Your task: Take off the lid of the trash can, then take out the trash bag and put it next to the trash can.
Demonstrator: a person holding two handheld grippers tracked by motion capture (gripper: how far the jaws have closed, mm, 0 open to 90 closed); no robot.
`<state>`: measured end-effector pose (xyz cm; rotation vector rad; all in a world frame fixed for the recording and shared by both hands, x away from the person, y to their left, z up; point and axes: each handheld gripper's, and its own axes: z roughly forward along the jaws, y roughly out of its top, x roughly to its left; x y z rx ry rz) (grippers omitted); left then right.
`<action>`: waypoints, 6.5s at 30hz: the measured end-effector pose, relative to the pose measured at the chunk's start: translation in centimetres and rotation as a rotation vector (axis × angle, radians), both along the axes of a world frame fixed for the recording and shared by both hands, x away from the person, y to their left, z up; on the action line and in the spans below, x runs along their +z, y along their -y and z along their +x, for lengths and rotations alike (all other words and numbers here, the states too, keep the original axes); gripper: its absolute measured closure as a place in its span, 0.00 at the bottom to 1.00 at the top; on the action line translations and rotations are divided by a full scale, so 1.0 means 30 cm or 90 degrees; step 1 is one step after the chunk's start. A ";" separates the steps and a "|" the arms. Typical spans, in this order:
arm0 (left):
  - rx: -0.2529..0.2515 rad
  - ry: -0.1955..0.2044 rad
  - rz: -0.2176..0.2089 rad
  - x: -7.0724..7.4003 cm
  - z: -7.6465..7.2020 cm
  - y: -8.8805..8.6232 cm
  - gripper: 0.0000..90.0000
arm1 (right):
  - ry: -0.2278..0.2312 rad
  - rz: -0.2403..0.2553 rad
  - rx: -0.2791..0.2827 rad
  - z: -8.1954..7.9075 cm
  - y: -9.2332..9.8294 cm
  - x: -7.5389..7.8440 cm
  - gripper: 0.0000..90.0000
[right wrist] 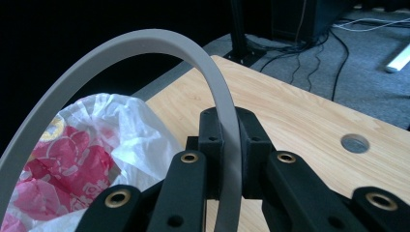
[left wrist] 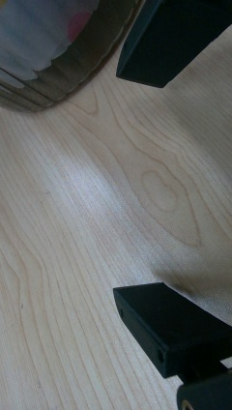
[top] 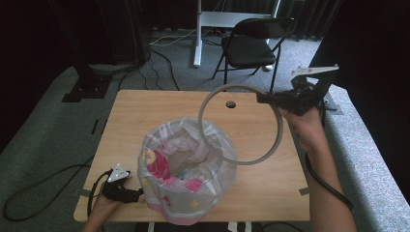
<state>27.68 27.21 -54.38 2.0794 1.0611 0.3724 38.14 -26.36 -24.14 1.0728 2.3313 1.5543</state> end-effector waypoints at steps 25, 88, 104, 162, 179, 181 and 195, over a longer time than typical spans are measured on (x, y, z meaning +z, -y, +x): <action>0.000 -0.001 0.002 -0.001 0.001 0.002 0.02 | -0.038 0.028 -0.101 -0.050 0.282 -0.123 0.92; 0.001 -0.003 0.003 -0.001 -0.001 0.001 0.02 | -0.294 -0.048 -0.176 0.062 0.310 -0.833 0.92; 0.002 -0.004 0.003 -0.001 0.000 0.001 0.02 | -0.311 -0.098 -0.200 0.063 0.311 -0.908 0.92; -0.022 -0.048 -0.005 0.017 -0.030 -0.039 0.00 | -0.176 -0.073 -0.103 -0.008 0.249 -0.826 0.14; -0.021 -0.013 -0.025 0.111 -0.093 -0.066 0.00 | -0.124 -0.042 -0.061 -0.031 0.222 -0.736 0.14; -0.022 -0.011 -0.034 0.129 -0.095 -0.076 0.00 | -0.114 -0.037 -0.056 -0.033 0.216 -0.719 0.14; -0.082 0.029 -0.021 0.262 -0.149 -0.031 0.00 | -0.051 -0.025 0.004 -0.031 0.136 -0.554 0.15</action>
